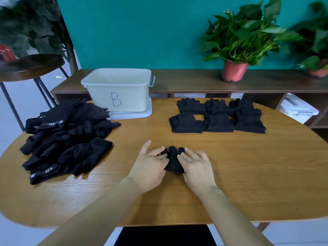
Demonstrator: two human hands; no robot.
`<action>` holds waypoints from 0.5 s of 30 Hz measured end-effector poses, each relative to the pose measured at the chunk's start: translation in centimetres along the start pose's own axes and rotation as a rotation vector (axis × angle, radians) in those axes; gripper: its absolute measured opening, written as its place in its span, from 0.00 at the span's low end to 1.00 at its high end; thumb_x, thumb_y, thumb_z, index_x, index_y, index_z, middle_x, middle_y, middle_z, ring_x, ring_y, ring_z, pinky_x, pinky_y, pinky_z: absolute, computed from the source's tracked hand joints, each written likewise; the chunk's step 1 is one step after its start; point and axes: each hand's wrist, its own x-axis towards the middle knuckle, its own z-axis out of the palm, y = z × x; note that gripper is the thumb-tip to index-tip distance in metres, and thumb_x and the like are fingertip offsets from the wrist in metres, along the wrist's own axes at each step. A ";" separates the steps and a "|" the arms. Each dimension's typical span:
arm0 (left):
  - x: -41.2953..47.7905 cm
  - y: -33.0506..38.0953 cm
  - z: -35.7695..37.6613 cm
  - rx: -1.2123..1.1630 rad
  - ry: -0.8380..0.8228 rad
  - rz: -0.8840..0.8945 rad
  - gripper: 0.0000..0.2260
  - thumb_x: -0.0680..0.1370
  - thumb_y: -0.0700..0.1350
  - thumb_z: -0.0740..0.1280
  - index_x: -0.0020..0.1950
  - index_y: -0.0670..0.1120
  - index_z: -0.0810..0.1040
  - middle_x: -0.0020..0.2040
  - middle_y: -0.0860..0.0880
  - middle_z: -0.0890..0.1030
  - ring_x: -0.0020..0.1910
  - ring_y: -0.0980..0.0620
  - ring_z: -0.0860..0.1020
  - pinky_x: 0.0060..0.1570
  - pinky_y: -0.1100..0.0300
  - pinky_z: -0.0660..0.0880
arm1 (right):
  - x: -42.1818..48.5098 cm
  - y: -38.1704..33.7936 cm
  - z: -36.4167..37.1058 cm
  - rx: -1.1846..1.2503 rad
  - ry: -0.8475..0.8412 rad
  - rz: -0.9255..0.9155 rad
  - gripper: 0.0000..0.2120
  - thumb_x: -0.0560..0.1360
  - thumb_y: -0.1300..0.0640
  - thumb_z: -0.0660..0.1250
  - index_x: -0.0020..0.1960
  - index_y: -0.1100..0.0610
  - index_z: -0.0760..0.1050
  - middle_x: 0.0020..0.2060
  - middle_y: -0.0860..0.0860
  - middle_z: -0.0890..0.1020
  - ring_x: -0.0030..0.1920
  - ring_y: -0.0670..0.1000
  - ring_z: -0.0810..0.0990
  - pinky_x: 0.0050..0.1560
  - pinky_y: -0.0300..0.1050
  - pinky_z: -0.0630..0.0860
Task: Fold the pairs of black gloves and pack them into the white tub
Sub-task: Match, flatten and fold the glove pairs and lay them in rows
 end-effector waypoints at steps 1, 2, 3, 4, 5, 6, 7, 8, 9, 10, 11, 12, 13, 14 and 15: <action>-0.1 0.3 0.3 0.020 0.020 0.008 0.20 0.68 0.47 0.77 0.59 0.47 0.84 0.58 0.51 0.84 0.67 0.52 0.76 0.76 0.42 0.52 | 0.1 -0.1 0.1 0.010 0.021 0.004 0.25 0.51 0.63 0.83 0.47 0.56 0.84 0.43 0.49 0.86 0.57 0.50 0.83 0.58 0.48 0.72; -0.1 0.5 0.7 0.031 0.034 0.001 0.23 0.63 0.48 0.80 0.58 0.46 0.84 0.55 0.50 0.85 0.63 0.52 0.79 0.73 0.41 0.62 | 0.2 -0.1 0.0 0.021 0.050 0.004 0.23 0.50 0.65 0.82 0.44 0.54 0.83 0.40 0.48 0.86 0.55 0.49 0.84 0.57 0.46 0.72; 0.0 0.7 0.9 0.018 0.030 -0.009 0.26 0.59 0.47 0.82 0.57 0.46 0.85 0.53 0.50 0.86 0.59 0.52 0.82 0.70 0.42 0.67 | 0.3 0.0 0.0 0.035 0.072 -0.001 0.21 0.50 0.66 0.81 0.41 0.54 0.83 0.38 0.47 0.86 0.53 0.48 0.84 0.56 0.45 0.71; 0.3 0.8 0.9 0.000 0.023 -0.012 0.28 0.56 0.45 0.83 0.55 0.45 0.85 0.51 0.50 0.86 0.56 0.53 0.83 0.68 0.44 0.69 | 0.4 0.0 -0.1 0.044 0.078 -0.006 0.21 0.50 0.66 0.81 0.39 0.53 0.82 0.35 0.47 0.85 0.52 0.48 0.84 0.57 0.45 0.70; 0.6 0.8 0.8 -0.010 0.020 -0.006 0.28 0.53 0.44 0.83 0.54 0.46 0.86 0.49 0.51 0.87 0.54 0.53 0.84 0.68 0.45 0.69 | 0.5 0.1 -0.4 0.041 0.079 -0.006 0.20 0.49 0.66 0.81 0.38 0.53 0.81 0.33 0.47 0.84 0.51 0.47 0.85 0.57 0.45 0.70; 1.1 0.6 0.7 -0.011 0.018 0.002 0.28 0.52 0.43 0.83 0.52 0.46 0.86 0.48 0.51 0.87 0.53 0.54 0.84 0.68 0.46 0.68 | 0.7 0.3 -0.8 0.034 0.070 0.000 0.20 0.49 0.66 0.81 0.37 0.52 0.81 0.32 0.47 0.84 0.51 0.47 0.85 0.58 0.46 0.71; 1.6 0.3 0.5 0.000 0.020 0.010 0.28 0.50 0.42 0.83 0.51 0.47 0.87 0.47 0.52 0.87 0.51 0.55 0.84 0.68 0.46 0.68 | 1.1 0.6 -1.5 0.025 0.055 0.013 0.19 0.51 0.65 0.81 0.38 0.52 0.81 0.32 0.46 0.84 0.53 0.47 0.84 0.60 0.47 0.72; 2.3 0.0 0.0 0.011 0.015 0.011 0.28 0.50 0.42 0.82 0.50 0.47 0.87 0.45 0.53 0.87 0.50 0.56 0.85 0.68 0.47 0.69 | 1.5 1.0 -2.3 0.017 0.028 0.031 0.17 0.56 0.65 0.80 0.41 0.53 0.81 0.35 0.47 0.85 0.57 0.47 0.83 0.63 0.48 0.71; 3.1 -0.2 -0.8 0.031 0.017 0.012 0.27 0.49 0.42 0.82 0.48 0.47 0.87 0.44 0.53 0.87 0.49 0.56 0.85 0.67 0.47 0.70 | 2.0 1.4 -3.5 0.007 -0.015 0.038 0.14 0.63 0.65 0.76 0.46 0.53 0.81 0.41 0.48 0.86 0.63 0.46 0.79 0.67 0.49 0.66; 4.1 -0.5 -1.6 0.059 0.032 0.018 0.26 0.49 0.42 0.81 0.47 0.47 0.87 0.42 0.53 0.87 0.47 0.56 0.85 0.66 0.46 0.71 | 2.7 1.8 -4.4 -0.005 -0.044 0.041 0.13 0.69 0.65 0.70 0.52 0.54 0.81 0.47 0.49 0.86 0.68 0.46 0.74 0.71 0.49 0.59; 5.1 -0.7 -2.5 0.084 0.041 0.017 0.24 0.50 0.42 0.81 0.45 0.48 0.86 0.40 0.53 0.86 0.45 0.56 0.85 0.65 0.46 0.71 | 3.4 2.5 -5.3 -0.023 -0.037 0.031 0.14 0.73 0.65 0.66 0.57 0.53 0.79 0.52 0.49 0.85 0.71 0.45 0.70 0.73 0.47 0.53; 6.3 -0.9 -3.5 0.107 0.044 0.011 0.22 0.51 0.42 0.81 0.44 0.48 0.86 0.39 0.53 0.86 0.44 0.56 0.85 0.65 0.46 0.71 | 4.2 3.2 -6.3 -0.029 -0.015 0.024 0.15 0.75 0.64 0.63 0.60 0.53 0.78 0.56 0.50 0.84 0.73 0.45 0.68 0.73 0.46 0.49; 7.5 -1.2 -4.4 0.135 0.041 0.002 0.21 0.54 0.41 0.80 0.46 0.48 0.85 0.40 0.53 0.86 0.45 0.56 0.85 0.67 0.46 0.69 | 5.1 3.7 -7.2 -0.034 0.012 0.023 0.16 0.76 0.63 0.62 0.61 0.52 0.77 0.58 0.49 0.83 0.73 0.45 0.67 0.73 0.45 0.48; 8.7 -1.5 -4.9 0.162 0.035 -0.008 0.19 0.59 0.41 0.78 0.49 0.48 0.85 0.42 0.53 0.86 0.48 0.55 0.84 0.70 0.46 0.64 | 5.9 4.3 -8.0 -0.034 0.034 0.029 0.16 0.77 0.62 0.61 0.62 0.52 0.76 0.59 0.49 0.82 0.73 0.44 0.66 0.72 0.45 0.48; 9.8 -1.8 -5.3 0.184 0.020 -0.022 0.17 0.64 0.39 0.75 0.52 0.49 0.83 0.44 0.53 0.86 0.50 0.54 0.84 0.73 0.46 0.58 | 6.8 4.8 -8.6 -0.029 0.048 0.037 0.15 0.77 0.61 0.61 0.62 0.51 0.76 0.59 0.48 0.82 0.73 0.44 0.66 0.71 0.45 0.48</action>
